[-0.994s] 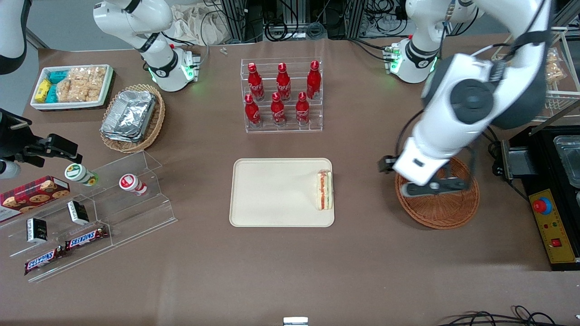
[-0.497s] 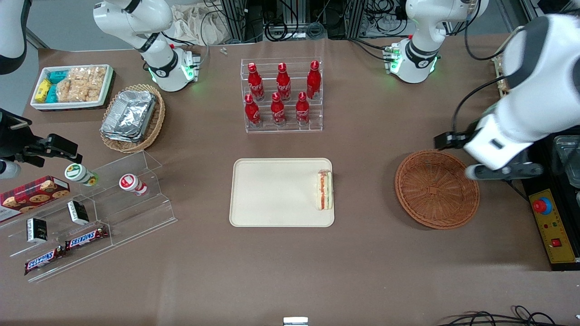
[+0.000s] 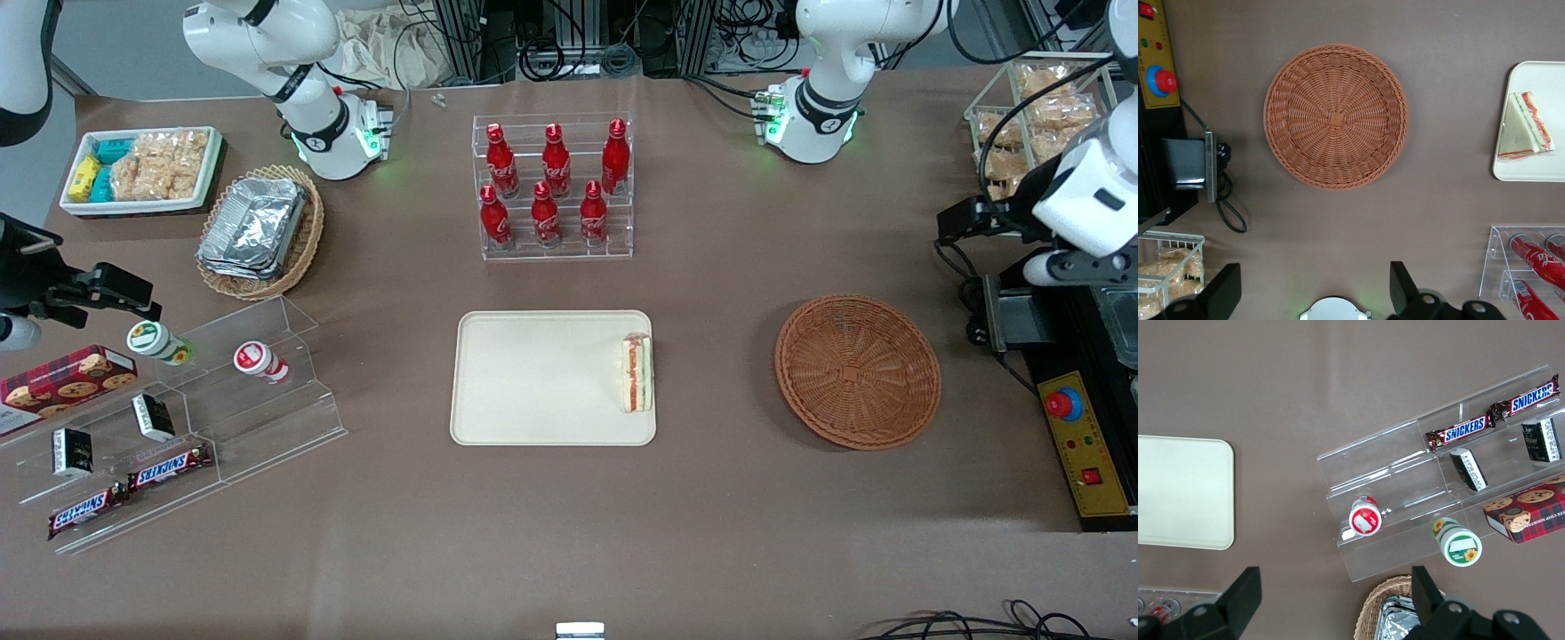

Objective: Place sandwich from basket to tray

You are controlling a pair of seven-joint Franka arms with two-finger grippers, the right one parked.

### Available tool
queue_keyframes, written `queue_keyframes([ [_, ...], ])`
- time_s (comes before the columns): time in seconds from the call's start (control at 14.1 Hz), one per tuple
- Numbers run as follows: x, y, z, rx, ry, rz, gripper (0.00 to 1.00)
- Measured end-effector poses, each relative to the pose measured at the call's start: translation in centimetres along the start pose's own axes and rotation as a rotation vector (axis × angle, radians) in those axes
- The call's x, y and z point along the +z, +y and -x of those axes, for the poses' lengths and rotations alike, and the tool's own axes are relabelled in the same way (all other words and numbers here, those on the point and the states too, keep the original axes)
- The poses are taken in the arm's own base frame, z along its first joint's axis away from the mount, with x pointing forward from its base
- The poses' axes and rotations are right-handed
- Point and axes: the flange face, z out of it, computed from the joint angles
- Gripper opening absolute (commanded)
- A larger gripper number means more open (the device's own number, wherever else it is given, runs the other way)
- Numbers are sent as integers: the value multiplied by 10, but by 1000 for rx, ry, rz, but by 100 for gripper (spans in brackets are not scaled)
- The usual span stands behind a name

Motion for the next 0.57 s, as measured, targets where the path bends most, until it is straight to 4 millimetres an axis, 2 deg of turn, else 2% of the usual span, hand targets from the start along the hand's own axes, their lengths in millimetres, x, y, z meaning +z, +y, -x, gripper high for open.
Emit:
queue_keyframes([
  [0.14,0,-5,7,-7,1,0,100],
  [0.57,5,-8,9,-12,-10,0,100],
])
